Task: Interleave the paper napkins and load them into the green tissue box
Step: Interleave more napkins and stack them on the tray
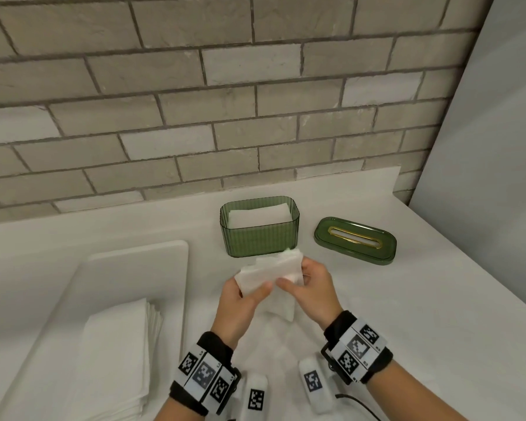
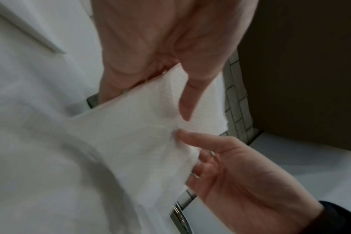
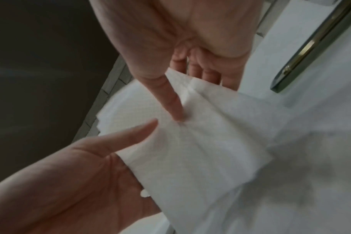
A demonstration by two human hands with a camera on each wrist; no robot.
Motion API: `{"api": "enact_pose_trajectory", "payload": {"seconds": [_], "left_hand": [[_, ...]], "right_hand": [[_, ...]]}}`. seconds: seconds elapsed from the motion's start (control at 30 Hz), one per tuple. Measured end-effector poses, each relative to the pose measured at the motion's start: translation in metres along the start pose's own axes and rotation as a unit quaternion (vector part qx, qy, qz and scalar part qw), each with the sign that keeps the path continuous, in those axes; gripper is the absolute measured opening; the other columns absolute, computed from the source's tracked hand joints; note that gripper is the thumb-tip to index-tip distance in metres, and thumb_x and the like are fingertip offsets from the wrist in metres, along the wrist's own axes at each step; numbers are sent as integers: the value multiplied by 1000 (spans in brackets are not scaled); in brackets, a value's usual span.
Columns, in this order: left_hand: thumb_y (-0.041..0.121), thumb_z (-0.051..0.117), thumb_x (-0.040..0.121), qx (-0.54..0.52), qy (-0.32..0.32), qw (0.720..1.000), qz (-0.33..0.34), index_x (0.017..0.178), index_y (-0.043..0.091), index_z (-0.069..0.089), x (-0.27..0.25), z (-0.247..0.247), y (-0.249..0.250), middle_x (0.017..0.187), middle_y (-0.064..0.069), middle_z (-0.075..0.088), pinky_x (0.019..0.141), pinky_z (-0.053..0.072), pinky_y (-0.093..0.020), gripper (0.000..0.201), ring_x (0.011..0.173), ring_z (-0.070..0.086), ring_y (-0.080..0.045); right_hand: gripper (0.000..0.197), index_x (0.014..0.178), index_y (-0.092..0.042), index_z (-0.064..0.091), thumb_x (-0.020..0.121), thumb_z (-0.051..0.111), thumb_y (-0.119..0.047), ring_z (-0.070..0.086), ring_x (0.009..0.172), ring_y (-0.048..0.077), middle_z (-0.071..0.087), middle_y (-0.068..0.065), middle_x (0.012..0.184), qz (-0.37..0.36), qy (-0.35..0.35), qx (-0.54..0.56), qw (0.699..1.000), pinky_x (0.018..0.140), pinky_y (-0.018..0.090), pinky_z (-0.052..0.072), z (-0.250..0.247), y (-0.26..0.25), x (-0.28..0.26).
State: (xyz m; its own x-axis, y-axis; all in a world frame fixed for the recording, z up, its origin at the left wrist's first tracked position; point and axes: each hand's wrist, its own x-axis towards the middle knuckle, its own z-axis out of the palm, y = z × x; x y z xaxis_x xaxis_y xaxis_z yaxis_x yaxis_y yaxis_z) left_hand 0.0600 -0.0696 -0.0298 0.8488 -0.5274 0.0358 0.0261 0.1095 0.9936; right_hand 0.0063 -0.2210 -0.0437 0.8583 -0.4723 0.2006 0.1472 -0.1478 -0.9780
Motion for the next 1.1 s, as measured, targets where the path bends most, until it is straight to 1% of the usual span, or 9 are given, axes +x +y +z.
{"api": "enact_pose_trajectory", "payload": {"seconds": [0.17, 0.27, 0.37, 0.47, 0.57, 0.67, 0.8, 0.97, 1.1], "left_hand": [[10, 79, 75, 72, -111, 984, 116, 133, 16, 46, -10, -7, 21, 116, -11, 67, 90, 54, -31, 67, 110, 65, -24], [17, 82, 70, 114, -102, 972, 177, 129, 19, 51, -16, -7, 32, 104, -9, 64, 96, 46, -19, 67, 110, 62, -21], [8, 86, 65, 117, -95, 969, 198, 116, 17, 61, -18, -8, 38, 93, -14, 57, 98, 47, -28, 57, 103, 60, -27], [10, 89, 64, 143, -103, 962, 210, 110, 14, 65, -20, -6, 41, 102, -12, 56, 94, 47, -27, 52, 104, 58, -27], [29, 86, 61, 182, -38, 951, 247, 110, 18, 54, -27, 0, 45, 110, -3, 54, 97, 42, -19, 60, 109, 55, -22], [27, 89, 57, 202, 51, 935, 288, 97, 22, 49, -33, 5, 48, 98, 1, 51, 85, 43, -21, 56, 95, 53, -20], [10, 90, 62, 178, 11, 948, 264, 87, 17, 60, -33, 5, 47, 87, 3, 58, 73, 45, -21, 40, 82, 55, -17], [-12, 77, 72, 142, -25, 962, 231, 82, 16, 70, -34, 2, 43, 86, -3, 71, 75, 51, -29, 31, 83, 65, -24], [3, 80, 79, 111, -16, 978, 176, 88, 10, 71, -32, 4, 42, 87, -7, 74, 76, 54, -40, 14, 85, 69, -28]], "right_hand": [[7, 70, 1, 69, 64, 72, 0, 68, 84, 14, 68, 12, 83, -135, -83, 90, 983, 74, 24, 50, -14, -34, -13], [5, 66, -3, 70, 64, 73, 0, 63, 82, 25, 66, 12, 85, -158, -95, 97, 978, 71, 33, 48, -21, -43, -16], [8, 62, -8, 70, 63, 73, 0, 61, 78, 36, 65, 13, 83, -158, -81, 127, 976, 69, 37, 48, -25, -46, -18], [6, 61, -10, 69, 62, 70, -4, 62, 76, 23, 67, 6, 82, -144, -70, 159, 974, 66, 29, 48, -25, -50, -20], [3, 62, -9, 69, 63, 69, -7, 62, 77, 21, 66, 8, 80, -131, -63, 184, 972, 66, 27, 50, -23, -50, -22], [3, 67, -9, 69, 64, 69, -9, 61, 77, 21, 66, 10, 78, -123, -47, 179, 975, 67, 27, 49, -20, -49, -24], [7, 72, -8, 68, 65, 70, -8, 61, 76, 19, 67, 9, 78, -118, -51, 166, 978, 67, 25, 49, -17, -48, -26], [30, 90, 0, 63, 63, 76, -5, 62, 74, 21, 64, 14, 78, -83, -39, 158, 983, 69, 34, 53, -15, -48, -28], [32, 91, -1, 65, 64, 82, -1, 64, 83, 22, 67, 6, 85, -41, -58, 150, 986, 78, 40, 54, -17, -46, -28]]}}
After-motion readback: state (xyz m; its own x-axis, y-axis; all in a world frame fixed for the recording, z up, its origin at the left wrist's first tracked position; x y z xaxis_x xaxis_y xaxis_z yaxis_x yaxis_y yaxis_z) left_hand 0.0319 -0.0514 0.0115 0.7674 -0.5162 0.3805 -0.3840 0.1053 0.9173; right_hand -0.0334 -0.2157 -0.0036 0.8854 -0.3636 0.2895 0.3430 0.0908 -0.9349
